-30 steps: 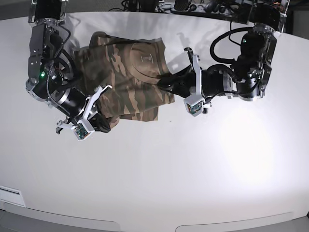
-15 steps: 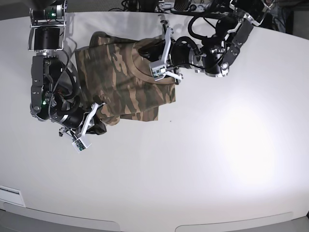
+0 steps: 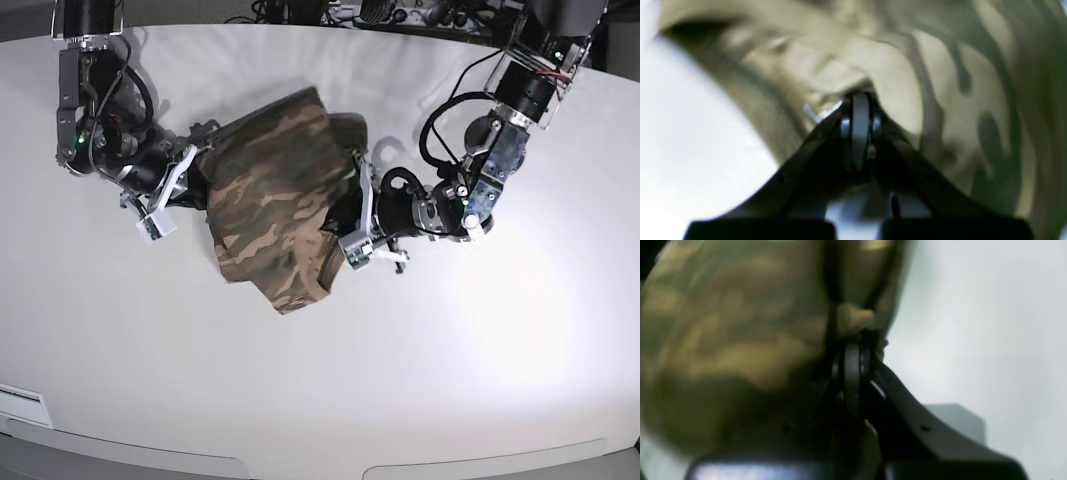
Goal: Fold the T-shirt properly
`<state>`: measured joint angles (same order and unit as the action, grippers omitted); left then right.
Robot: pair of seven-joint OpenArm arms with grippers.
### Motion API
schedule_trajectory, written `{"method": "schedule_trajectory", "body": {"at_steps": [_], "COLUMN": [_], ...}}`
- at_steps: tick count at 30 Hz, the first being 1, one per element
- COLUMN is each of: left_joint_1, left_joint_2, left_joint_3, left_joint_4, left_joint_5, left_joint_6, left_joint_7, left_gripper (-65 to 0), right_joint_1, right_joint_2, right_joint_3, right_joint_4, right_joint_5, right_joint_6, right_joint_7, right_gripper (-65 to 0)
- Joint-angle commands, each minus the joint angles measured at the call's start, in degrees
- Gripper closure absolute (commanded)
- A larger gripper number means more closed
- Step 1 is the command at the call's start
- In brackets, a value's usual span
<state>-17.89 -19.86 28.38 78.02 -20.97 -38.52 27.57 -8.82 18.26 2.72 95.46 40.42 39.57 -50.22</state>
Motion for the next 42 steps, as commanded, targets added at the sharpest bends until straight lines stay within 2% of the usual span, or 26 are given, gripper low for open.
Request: {"method": "schedule_trajectory", "body": {"at_steps": [1,6,10,16,22,25,29,30,34,36,38,41,42], "left_joint_1": [-1.53,-3.3,-3.34,-7.15,-10.19,-10.75,-10.32,-10.19,-9.07,-7.96,-6.32,-3.56,-2.58], "left_joint_2": [0.52,4.66,7.26,8.22,8.24,8.24,7.69,7.06,2.89,0.68,-0.98,-2.47,-3.02], "left_joint_3": [-0.28,-0.26,-0.28,-0.57,-6.34,-10.49,-16.11,-17.2,-20.55,-21.92,-23.74,-26.71,-27.65], "left_joint_4": [-1.51,-9.86,-10.97,-9.55,-3.69,0.2,5.53,6.38,7.63,7.76,7.76,7.76,7.82], "left_joint_5": [2.54,7.58,10.93,12.61,10.84,3.08,-10.82,-15.26,-36.44,-47.5,-55.25,-64.03,-64.03], "left_joint_6": [0.98,1.31,1.29,1.31,1.27,1.22,-0.44,-1.48,-1.48,-1.48,-1.48,-1.48,-1.48], "left_joint_7": [-0.87,-7.8,-11.56,-9.99,-4.48,1.86,16.79,20.06,30.21,34.91,39.12,46.58,49.16], "left_gripper": [0.0,0.0,0.0,0.0,0.0,0.0,0.0,0.0,0.0,0.0,0.0,0.0,0.0], "right_joint_1": [-0.92,-6.32,-8.72,-8.81,-7.98,-6.8,-6.56,-6.58,-6.78,-6.93,-7.08,-7.06,-7.08], "right_joint_2": [0.48,0.46,0.46,0.48,0.5,0.5,0.5,0.52,0.7,0.68,0.63,0.66,0.68], "right_joint_3": [0.44,0.7,0.7,0.72,1.05,3.06,8.37,10.03,17.44,20.81,23.5,27.02,28.04], "right_joint_4": [2.4,11.08,16.87,21.09,21.92,21.92,22.86,23.54,26.64,27.93,29.09,31.19,32.06], "right_joint_5": [0.11,0.13,0.09,-0.39,-0.35,0.07,0.35,0.59,7.04,11.34,16.41,24.65,27.71], "right_joint_6": [0.0,-3.87,-6.54,-7.72,-7.69,-8.5,-10.75,-11.08,-10.97,-9.25,-7.02,-3.89,-2.89], "right_joint_7": [-0.44,-0.39,-0.37,-0.44,0.9,0.92,1.36,1.33,-0.09,-1.99,-3.85,-7.58,-9.73], "right_gripper": [0.0,0.0,0.0,0.0,0.0,0.0,0.0,0.0,0.0,0.0,0.0,0.0,0.0]}}
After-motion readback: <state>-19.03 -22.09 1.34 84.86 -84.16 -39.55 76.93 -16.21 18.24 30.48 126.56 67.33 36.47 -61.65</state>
